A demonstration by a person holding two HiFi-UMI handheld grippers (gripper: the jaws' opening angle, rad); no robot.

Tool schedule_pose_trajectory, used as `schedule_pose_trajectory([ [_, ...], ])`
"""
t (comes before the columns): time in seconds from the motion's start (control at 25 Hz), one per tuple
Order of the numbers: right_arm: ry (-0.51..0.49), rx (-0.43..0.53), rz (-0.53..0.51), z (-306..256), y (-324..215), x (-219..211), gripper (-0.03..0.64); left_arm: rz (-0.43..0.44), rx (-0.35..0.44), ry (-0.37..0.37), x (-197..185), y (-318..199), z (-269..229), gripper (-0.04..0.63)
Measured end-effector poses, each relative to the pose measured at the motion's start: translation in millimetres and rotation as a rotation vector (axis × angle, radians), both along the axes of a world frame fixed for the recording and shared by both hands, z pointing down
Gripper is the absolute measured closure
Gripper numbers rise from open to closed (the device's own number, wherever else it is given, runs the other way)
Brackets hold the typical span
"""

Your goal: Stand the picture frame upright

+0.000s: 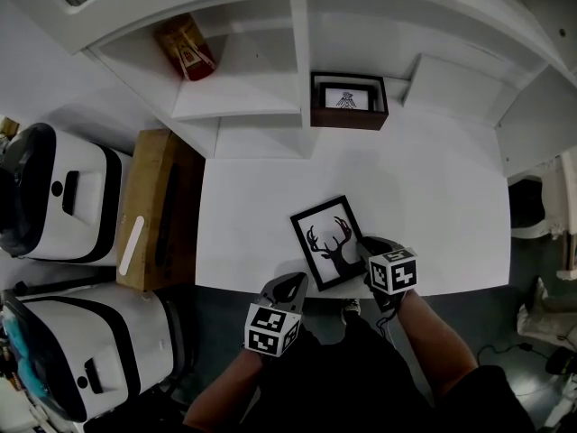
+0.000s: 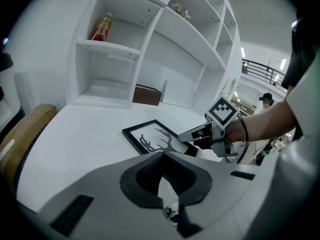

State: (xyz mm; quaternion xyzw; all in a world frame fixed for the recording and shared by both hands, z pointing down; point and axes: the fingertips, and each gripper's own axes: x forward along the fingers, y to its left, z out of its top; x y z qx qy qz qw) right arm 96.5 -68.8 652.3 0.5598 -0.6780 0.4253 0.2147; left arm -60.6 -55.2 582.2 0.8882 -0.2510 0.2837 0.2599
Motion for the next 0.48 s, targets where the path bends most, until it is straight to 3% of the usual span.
schedule_pose_trajectory([
  [0.32, -0.111, -0.016, 0.060, 0, 1, -2, 0.555, -0.017, -0.101, 0.015, -1, 0, 18, 0.579],
  [0.4, -0.136, -0.016, 0.073, 1, 1, -3, 0.555, -0.020, -0.118, 0.014, 0, -2, 23, 0.504],
  [0.48, -0.161, -0.015, 0.084, 1, 2, -3, 0.555, -0.033, -0.147, 0.024, 2, -5, 28, 0.471],
])
